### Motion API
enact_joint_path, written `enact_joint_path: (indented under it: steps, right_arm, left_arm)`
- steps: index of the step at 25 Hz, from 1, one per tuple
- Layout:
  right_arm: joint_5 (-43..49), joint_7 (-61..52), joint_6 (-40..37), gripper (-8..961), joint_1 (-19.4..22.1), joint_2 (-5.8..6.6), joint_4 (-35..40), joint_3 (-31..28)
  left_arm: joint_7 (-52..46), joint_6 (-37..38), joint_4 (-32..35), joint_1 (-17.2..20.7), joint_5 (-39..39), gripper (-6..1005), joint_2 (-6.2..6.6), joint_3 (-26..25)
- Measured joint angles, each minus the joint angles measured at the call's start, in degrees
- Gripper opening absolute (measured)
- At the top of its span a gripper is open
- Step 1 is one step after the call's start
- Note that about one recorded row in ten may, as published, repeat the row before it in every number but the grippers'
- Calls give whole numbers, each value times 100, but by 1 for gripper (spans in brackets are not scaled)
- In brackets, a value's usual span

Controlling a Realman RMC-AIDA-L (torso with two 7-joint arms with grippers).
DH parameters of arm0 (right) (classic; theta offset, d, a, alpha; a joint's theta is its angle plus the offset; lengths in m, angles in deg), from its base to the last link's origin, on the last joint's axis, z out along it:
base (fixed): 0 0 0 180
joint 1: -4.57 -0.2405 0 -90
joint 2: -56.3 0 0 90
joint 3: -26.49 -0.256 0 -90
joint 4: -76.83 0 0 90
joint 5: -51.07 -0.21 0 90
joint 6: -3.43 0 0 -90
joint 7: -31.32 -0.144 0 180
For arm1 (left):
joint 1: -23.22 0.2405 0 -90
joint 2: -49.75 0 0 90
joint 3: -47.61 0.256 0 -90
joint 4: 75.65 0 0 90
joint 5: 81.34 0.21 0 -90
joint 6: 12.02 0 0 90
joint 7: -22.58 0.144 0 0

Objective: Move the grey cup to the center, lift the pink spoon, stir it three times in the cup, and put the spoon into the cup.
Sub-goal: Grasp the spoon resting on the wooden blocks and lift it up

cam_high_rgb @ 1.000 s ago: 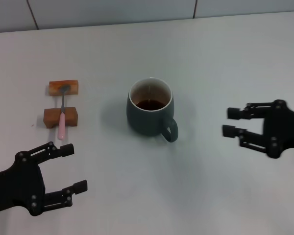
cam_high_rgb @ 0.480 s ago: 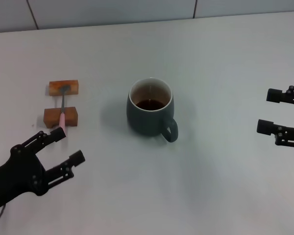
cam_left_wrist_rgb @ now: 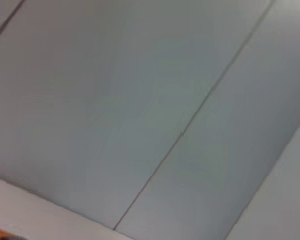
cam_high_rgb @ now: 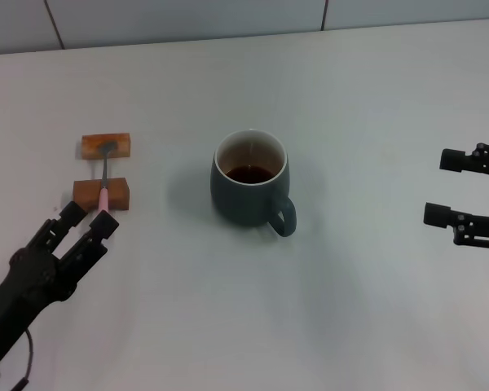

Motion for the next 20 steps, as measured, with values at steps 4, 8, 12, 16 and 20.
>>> enact_joint_path:
  steps: [4,8,12,16,20]
  right_arm:
    - [21,38,0,793,0,12,-10,-10]
    - [81,191,-1,793,7,14,-40,-42]
    - [89,357,-2,794,34,19,-160,-63]
    - [92,487,-2,793,55,23,-211,-79]
    - [119,500,2,792,61,23,-214,-83]
  left_arm:
    - [-190,-48,-472,-34,0,775,-1,-314]
    - [-514,-198,-727,-3,-1,774,-6,-641]
    - [-633,-342,-878,19,-1,772,-11,-850]
    - [-1078,-748,-979,-31,2,771,-23,-1046]
    - [-1292,-968,-1107,-38,2,770,-24,-1241]
